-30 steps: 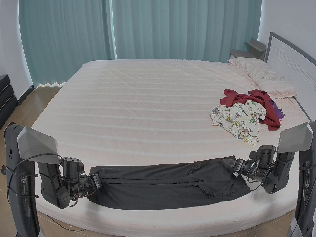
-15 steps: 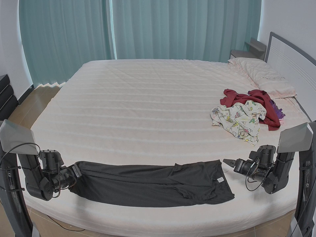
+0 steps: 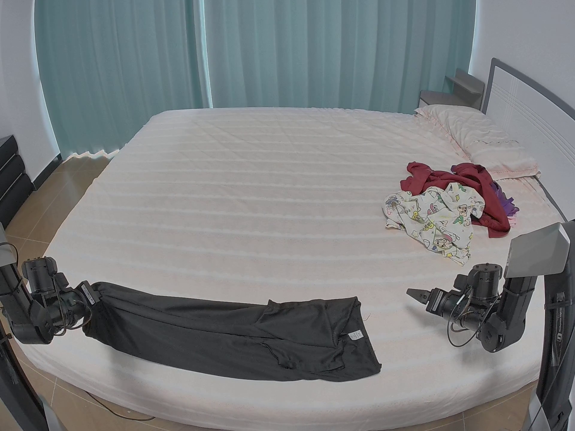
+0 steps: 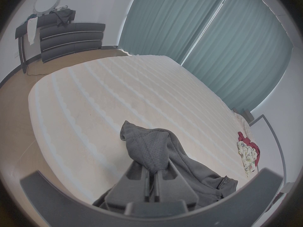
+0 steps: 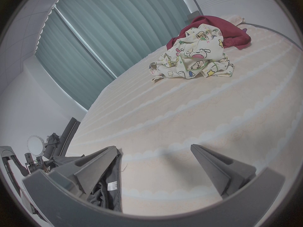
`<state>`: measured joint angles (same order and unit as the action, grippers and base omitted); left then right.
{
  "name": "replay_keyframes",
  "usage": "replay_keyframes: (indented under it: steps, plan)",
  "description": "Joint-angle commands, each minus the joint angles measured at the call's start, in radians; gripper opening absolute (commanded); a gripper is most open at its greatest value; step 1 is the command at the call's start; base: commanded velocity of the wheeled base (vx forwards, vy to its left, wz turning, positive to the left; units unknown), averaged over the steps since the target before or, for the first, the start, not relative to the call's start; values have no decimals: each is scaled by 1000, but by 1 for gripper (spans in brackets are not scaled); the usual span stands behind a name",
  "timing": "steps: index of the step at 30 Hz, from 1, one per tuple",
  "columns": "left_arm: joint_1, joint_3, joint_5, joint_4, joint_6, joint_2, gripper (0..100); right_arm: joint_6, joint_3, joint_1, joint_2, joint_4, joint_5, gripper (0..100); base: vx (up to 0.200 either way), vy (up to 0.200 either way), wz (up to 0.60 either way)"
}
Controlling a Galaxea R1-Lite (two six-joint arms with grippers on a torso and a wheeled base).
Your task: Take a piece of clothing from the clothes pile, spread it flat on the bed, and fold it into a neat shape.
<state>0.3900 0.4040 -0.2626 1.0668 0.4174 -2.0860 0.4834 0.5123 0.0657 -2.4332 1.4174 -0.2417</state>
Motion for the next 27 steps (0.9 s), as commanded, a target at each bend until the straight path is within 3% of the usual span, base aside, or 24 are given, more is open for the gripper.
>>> replay_keyframes:
  steps: [1,9,10,12,16,21,27]
  plan:
    - [-62,-19,6,-11,-8,46,0,0,2,-1,-3,0,-1,100,0,0,0]
    - [-356,-56,215,-14,0,80,0,0,0,0,-4,0,1,100,0,0,0]
    - [-453,-53,282,-14,4,75,0,0,0,0,-4,0,1,100,0,0,0]
    - [-559,-39,345,-14,21,72,0,0,0,0,-4,0,1,100,0,0,0]
    - [-723,36,462,-57,27,44,0,0,0,0,-3,1,1,100,0,0,0]
    - [-878,179,519,-222,43,24,0,0,2,0,-3,1,1,100,0,0,0]
    - [-1031,441,520,-512,204,-19,0,-3,0,0,-4,0,1,100,0,0,0]
